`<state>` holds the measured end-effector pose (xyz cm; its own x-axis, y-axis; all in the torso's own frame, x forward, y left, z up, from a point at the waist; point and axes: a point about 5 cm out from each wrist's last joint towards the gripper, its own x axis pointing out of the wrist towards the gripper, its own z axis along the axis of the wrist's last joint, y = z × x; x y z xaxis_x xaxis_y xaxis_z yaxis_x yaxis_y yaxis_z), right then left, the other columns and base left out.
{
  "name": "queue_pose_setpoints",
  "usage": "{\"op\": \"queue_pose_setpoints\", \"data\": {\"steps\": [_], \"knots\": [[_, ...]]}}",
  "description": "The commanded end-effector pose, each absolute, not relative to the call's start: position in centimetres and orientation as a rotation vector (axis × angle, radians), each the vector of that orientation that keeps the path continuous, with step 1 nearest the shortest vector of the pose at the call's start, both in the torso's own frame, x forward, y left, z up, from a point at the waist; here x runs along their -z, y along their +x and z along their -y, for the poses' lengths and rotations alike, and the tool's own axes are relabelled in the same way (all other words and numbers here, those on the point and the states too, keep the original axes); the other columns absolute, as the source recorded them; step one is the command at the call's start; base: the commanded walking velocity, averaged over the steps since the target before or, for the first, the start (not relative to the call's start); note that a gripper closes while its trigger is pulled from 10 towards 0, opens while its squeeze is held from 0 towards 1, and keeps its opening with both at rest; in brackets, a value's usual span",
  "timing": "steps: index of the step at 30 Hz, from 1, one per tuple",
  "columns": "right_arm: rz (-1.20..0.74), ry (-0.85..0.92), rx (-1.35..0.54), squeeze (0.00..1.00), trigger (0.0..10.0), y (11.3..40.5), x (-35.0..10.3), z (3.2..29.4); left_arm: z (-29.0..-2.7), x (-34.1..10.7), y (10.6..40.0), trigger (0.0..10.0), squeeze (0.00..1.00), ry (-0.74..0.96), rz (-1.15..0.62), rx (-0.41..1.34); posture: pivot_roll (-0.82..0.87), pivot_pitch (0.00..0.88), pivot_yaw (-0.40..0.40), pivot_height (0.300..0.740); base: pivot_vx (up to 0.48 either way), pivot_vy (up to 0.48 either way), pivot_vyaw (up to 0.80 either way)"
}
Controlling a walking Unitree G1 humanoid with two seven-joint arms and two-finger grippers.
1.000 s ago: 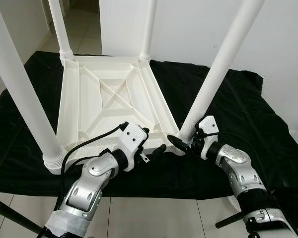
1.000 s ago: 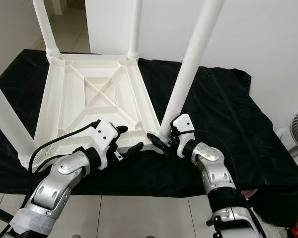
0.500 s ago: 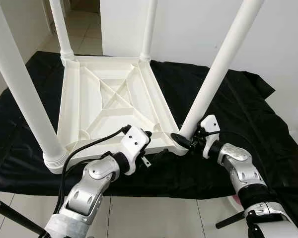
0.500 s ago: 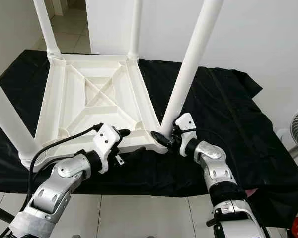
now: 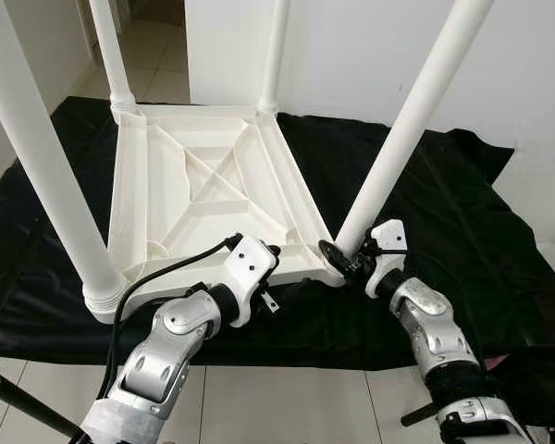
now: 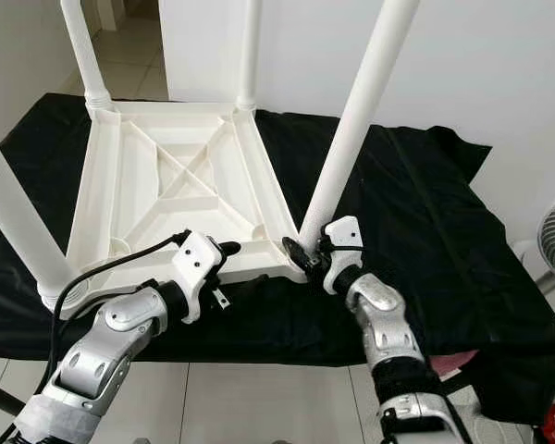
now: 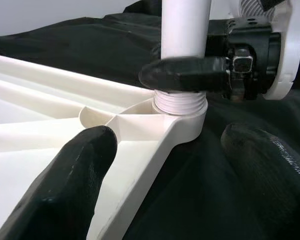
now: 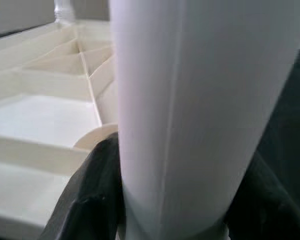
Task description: Building children table
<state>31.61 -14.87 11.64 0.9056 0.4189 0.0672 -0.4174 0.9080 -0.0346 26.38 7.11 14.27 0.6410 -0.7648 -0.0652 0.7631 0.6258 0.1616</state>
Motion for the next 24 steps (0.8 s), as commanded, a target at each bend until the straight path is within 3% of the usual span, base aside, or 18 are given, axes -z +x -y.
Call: {"op": "queue_pose_setpoints", "data": {"steps": [1,8,19,20,24], "knots": [[0.042,-0.038,-0.361,0.00,10.0,31.5,-11.4,15.3,-6.9,-14.2,26.2,10.0,0.00,0.187,0.006,0.881,-0.01,0.000,-0.091,0.740,0.000,0.000,0.00],[0.047,-0.009,-0.136,0.00,10.0,30.4,-11.1,13.6,-6.9,-14.2,26.3,10.0,0.00,0.187,0.009,0.882,-0.02,0.000,-0.094,0.740,0.000,0.000,0.00],[0.055,0.033,-0.072,0.00,10.0,29.7,-11.5,11.9,-6.8,-14.3,26.4,10.0,0.00,0.186,0.014,0.885,-0.02,0.000,-0.095,0.740,0.000,0.000,0.00],[0.054,0.045,-0.073,1.00,10.0,29.8,-11.6,12.0,-6.8,-14.3,26.4,10.0,0.00,0.186,0.014,0.886,-0.01,0.000,-0.095,0.740,0.000,0.000,0.00],[0.088,0.041,-0.115,1.00,10.0,30.0,-12.4,12.4,-6.7,-14.3,26.4,10.0,0.00,0.186,0.016,0.885,-0.01,0.000,-0.094,0.740,0.000,0.000,0.00]]}}
